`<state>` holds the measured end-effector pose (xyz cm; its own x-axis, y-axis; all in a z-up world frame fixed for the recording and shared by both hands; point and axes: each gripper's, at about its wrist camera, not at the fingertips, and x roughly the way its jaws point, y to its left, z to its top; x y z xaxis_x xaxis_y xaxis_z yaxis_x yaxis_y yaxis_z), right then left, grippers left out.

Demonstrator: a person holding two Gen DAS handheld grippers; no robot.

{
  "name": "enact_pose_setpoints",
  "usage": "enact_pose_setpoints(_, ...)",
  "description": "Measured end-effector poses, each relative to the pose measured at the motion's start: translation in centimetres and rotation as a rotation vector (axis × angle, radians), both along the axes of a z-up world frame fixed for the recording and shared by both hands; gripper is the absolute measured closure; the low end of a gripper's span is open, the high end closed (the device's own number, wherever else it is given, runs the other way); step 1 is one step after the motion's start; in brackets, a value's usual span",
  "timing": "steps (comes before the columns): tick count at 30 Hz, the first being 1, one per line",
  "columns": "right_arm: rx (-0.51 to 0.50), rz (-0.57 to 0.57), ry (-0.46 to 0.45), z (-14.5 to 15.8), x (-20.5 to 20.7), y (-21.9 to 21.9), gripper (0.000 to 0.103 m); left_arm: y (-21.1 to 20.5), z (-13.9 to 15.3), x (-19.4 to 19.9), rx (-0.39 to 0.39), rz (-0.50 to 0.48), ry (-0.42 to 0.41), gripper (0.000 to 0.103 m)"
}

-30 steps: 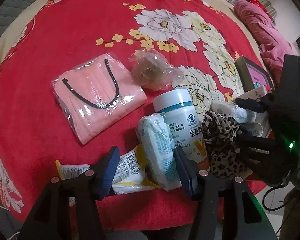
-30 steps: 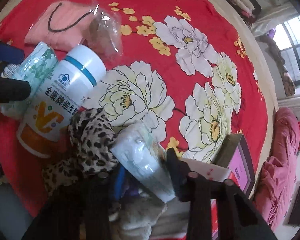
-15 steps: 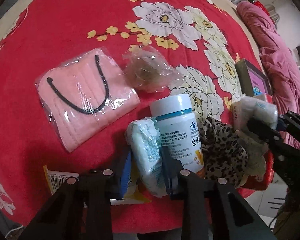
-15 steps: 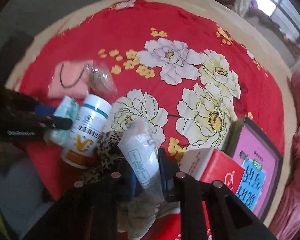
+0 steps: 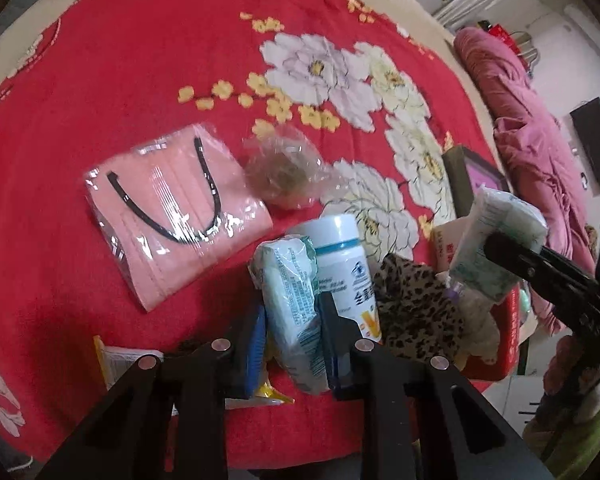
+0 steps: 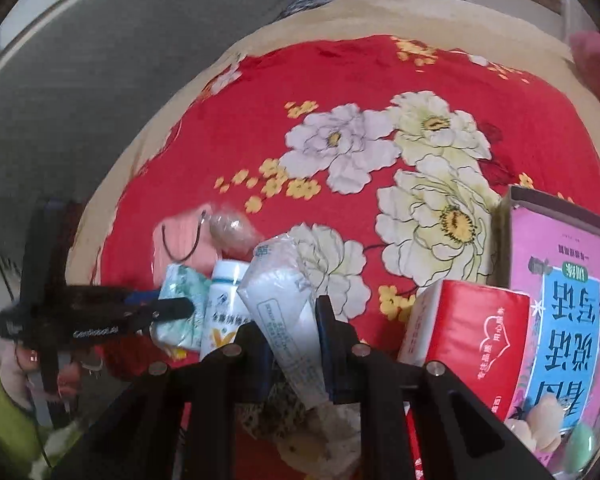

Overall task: Organize soft objects
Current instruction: 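Grasp the wet-wipe pack with the left tool while the right grasps a white packet, then carry the wet-wipe pack with the left tool while the right carries the white packet toward the pink tray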

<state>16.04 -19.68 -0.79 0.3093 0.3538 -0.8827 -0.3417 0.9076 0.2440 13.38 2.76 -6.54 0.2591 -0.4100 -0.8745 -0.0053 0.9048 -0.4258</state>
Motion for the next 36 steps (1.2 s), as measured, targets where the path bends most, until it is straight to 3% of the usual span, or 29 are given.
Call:
enact_pose_setpoints(8, -0.004, -0.040, -0.062, 1.9, -1.5, 0.0, 0.083, 0.7, 2.5, -0.8, -0.008, 0.004, -0.077, 0.078)
enact_pose_setpoints(13, 0.013, -0.047, -0.030, 2.1, -2.9, 0.4, 0.083, 0.2, 4.2, -1.8, 0.030, -0.009, -0.111, 0.078)
enact_pose_setpoints(25, 0.016, -0.086, -0.067, 4.2, -6.9, 0.3, 0.083, -2.0, 7.9, -5.0, 0.099, -0.047, -0.177, 0.078)
enact_pose_setpoints(36, 0.061, -0.222, -0.112, 8.6, -10.3, -4.9, 0.083, -7.0, 13.3, -6.9, 0.113, -0.136, -0.265, 0.078)
